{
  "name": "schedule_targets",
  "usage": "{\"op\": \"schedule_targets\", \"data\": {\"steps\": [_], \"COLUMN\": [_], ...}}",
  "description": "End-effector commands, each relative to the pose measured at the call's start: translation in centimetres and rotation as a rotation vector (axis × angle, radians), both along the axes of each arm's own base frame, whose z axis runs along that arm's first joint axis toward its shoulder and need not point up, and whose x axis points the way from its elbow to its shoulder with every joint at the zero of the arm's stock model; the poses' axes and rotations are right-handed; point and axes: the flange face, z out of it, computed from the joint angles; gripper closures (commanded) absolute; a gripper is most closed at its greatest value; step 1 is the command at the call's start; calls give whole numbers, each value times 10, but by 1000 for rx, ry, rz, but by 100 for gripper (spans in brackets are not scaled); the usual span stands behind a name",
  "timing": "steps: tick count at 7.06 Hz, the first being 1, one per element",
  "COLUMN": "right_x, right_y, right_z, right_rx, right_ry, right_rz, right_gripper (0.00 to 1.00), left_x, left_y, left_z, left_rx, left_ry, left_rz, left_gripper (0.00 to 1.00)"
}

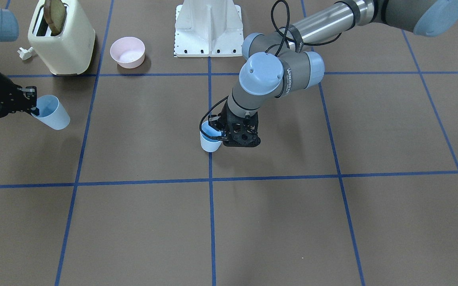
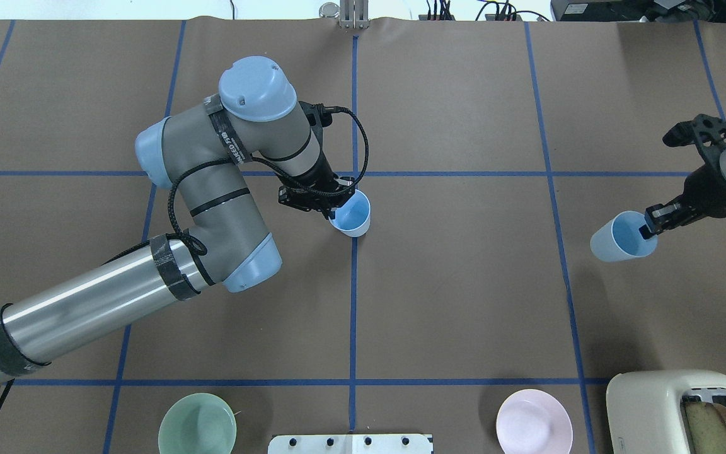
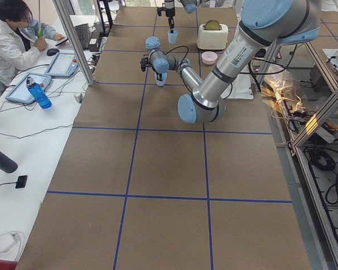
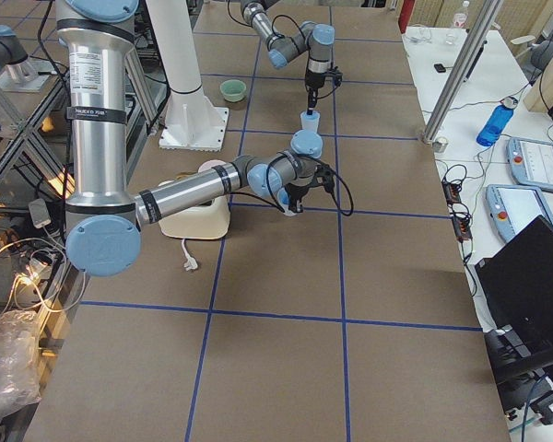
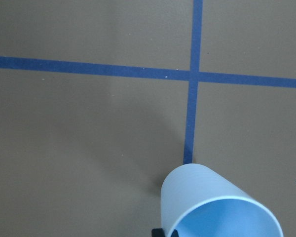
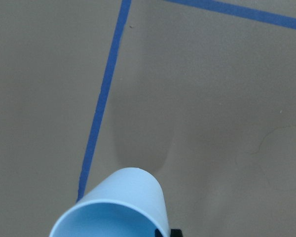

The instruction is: Stack blue cups with both arms

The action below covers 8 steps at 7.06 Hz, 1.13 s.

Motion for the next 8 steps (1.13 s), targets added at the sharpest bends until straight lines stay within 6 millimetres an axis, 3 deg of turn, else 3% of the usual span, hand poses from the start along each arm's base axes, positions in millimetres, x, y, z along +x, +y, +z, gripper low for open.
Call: {"op": "schedule_targets", "data": {"steps": [1, 2, 4, 5, 6, 7, 8], "right_x": [-6, -8, -15, -26, -37, -55, -76], "right_y": [-28, -35, -47, -56, -59, -57, -53], "right_z": [-68, -81, -113, -145, -168, -183, -200], "right_rx": [-32, -33, -33, -44, -52, -53, -73], "right_ry": [15, 15, 13, 19, 22, 14, 10], "right_rz": [19, 22, 25, 20, 10, 4, 11], "right_gripper": [90, 89, 89, 89, 89, 89, 89], "left_x": [4, 2, -4, -21, -44, -79, -113], "left_y": [1, 1, -1, -11, -22, -36, -42], "left_z": [-3, -5, -8, -14, -6, 10, 43], "left_rx": [12, 18, 42, 43, 31, 58, 82], "left_ry": [8, 13, 41, 53, 61, 78, 53], "left_rz": [6, 6, 0, -14, -23, 13, 16], "left_gripper": [81, 41, 12, 8, 6, 4, 3]}}
